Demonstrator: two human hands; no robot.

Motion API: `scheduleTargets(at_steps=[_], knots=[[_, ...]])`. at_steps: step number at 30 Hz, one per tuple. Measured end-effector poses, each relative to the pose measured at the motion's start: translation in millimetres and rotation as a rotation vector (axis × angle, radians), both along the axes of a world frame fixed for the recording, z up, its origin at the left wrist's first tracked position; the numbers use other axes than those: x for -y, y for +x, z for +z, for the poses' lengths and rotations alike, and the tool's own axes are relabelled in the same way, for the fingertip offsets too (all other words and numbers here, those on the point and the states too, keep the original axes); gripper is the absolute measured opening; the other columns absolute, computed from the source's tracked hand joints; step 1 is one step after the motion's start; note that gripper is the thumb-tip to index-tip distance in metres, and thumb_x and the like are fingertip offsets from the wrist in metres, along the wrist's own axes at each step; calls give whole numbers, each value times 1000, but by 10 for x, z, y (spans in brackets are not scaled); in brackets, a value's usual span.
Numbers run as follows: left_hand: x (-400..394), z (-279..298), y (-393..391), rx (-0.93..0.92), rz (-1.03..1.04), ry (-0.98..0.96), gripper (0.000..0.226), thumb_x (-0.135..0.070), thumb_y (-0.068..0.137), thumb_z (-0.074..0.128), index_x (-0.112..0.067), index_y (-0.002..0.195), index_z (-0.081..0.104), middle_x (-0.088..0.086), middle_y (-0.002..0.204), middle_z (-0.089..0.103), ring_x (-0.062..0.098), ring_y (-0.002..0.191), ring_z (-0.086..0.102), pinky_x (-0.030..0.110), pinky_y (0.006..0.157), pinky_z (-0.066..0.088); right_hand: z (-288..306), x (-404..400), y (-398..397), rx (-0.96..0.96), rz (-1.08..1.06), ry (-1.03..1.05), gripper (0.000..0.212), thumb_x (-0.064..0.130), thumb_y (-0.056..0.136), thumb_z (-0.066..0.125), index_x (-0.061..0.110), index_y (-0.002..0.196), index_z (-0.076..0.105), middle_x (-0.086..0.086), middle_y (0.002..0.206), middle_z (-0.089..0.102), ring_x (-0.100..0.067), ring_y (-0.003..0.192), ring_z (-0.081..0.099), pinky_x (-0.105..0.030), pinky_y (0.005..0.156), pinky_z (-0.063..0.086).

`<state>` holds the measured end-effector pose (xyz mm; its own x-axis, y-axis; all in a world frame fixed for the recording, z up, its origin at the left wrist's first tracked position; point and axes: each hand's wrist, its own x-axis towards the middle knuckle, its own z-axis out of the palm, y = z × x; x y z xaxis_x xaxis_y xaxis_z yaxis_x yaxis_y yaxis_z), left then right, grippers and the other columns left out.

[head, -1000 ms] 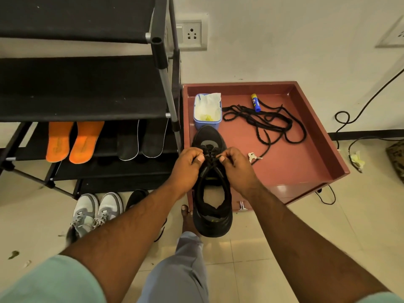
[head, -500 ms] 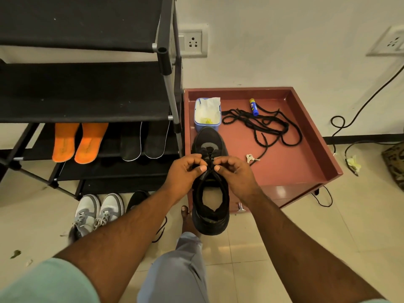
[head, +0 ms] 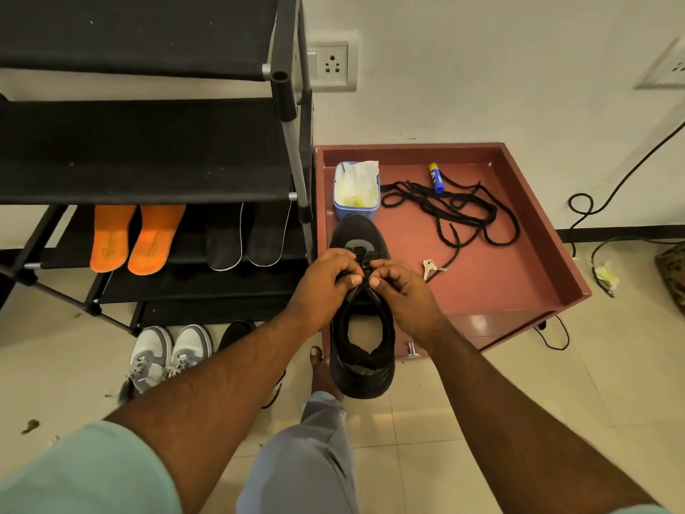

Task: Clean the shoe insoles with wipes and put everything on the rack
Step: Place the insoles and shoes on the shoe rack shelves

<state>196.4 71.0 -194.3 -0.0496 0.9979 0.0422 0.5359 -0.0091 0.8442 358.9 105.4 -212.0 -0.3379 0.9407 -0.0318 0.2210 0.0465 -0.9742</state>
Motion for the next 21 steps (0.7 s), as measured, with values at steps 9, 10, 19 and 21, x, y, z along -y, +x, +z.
scheduleTargets(at_steps=[9,10,19,21], knots=[[133,-113,-112,280,161,-87,14,-15,104,44,-21,101,56,10,122,57,15,108,58,32,88,54,-32,58,-44,-173,-119,-178,15,15,100,43,12,101,58,1,118,59,-17,113,56,-40,102,45],[151,-85,-119,318,143,-106,15,-15,104,44,-23,102,55,7,121,58,8,104,59,27,83,54,-13,64,-47,-184,-105,-173,14,13,99,44,15,97,58,2,117,60,-16,111,56,-40,101,46],[163,-162,-156,389,158,-109,20,3,90,64,-9,104,71,-3,127,59,2,112,59,14,93,49,-37,52,-21,-169,-110,-118,20,-4,84,64,11,96,70,-7,117,61,-21,109,61,-38,97,50],[164,-125,-114,455,184,-101,23,4,88,65,-14,101,72,-1,123,62,6,109,62,20,92,53,-55,36,-59,-172,-158,-105,16,-3,82,66,12,89,70,-8,113,63,-23,105,62,-41,95,51]])
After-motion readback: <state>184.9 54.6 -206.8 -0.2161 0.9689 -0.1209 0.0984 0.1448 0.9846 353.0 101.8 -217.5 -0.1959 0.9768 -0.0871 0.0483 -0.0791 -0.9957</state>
